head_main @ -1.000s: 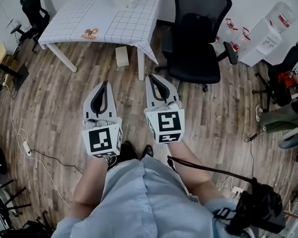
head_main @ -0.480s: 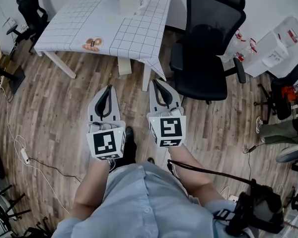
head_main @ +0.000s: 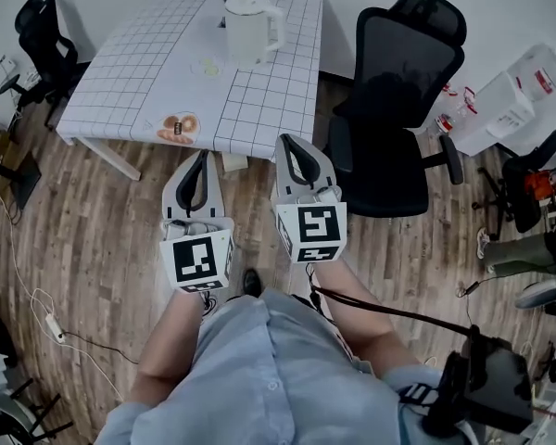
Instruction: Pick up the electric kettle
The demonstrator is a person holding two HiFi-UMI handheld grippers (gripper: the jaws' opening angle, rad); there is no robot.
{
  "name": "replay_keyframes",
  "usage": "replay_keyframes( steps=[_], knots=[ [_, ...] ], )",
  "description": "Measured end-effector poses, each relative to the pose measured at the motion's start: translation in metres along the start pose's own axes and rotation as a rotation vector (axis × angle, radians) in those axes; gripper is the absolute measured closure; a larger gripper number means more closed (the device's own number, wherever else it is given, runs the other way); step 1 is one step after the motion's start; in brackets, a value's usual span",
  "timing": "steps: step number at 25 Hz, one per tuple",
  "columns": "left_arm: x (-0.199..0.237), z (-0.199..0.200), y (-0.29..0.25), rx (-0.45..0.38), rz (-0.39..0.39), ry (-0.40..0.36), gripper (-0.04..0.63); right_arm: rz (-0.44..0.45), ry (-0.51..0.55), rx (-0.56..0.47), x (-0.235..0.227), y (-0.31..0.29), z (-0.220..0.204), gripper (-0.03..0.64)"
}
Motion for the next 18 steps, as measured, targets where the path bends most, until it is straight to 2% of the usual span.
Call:
replay_keyframes(
  steps=[8, 18],
  knots=[
    [0.013, -0.009, -0.054, -0.003, -0.041, 0.015, 0.597, -0.021, 0.008, -0.012, -0.018, -0.046, 0.010, 0.615],
    [-0.001, -0.041, -0.137, 0.054, -0.078, 0.027, 0.597, -0.029, -0.020, 0.046, -0.076, -0.106, -0.027, 0.615]
  ],
)
Point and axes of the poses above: the fingertips, and each gripper's own axes: y backward along the fingers, x to its left, z out of its top, the point moved 4 cm from there along y, backward along the fingers
